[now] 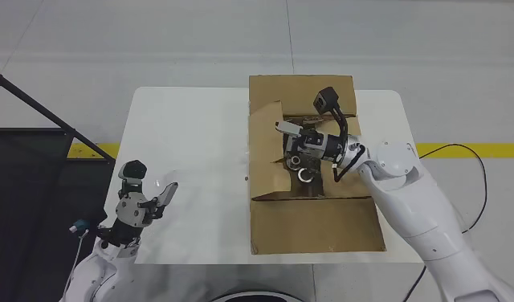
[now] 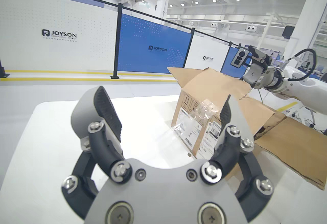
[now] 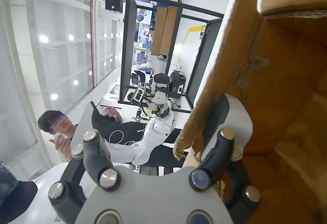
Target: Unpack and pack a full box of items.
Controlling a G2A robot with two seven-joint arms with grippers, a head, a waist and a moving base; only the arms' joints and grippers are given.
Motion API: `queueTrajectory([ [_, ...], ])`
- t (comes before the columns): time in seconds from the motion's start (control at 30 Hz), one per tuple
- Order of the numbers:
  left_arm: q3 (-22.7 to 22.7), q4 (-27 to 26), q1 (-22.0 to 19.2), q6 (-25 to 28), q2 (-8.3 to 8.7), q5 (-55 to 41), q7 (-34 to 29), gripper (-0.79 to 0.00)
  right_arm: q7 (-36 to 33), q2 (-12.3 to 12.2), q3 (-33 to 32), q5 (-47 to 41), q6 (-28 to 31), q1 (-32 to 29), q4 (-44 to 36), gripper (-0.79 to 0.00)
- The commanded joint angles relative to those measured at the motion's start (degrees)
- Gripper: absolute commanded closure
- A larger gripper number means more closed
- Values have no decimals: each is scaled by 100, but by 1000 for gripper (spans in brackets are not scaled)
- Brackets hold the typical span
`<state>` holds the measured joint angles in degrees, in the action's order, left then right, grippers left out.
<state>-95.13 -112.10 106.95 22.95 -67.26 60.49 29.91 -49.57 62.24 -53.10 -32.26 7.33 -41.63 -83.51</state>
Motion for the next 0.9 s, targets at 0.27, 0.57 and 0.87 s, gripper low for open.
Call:
queueTrajectory([
  [0.27,-566,-19,507,-279,-42,-300,453,-785,810,363,918,751,11,327,-466,-785],
  [0.57,-882,-102,937,-165,-89,-429,767,-785,1579,761,1659,1349,106,530,-123,-785],
  [0.87,-1009,-131,1011,-13,-125,-495,730,-785,1626,984,1775,1353,147,574,217,-785],
])
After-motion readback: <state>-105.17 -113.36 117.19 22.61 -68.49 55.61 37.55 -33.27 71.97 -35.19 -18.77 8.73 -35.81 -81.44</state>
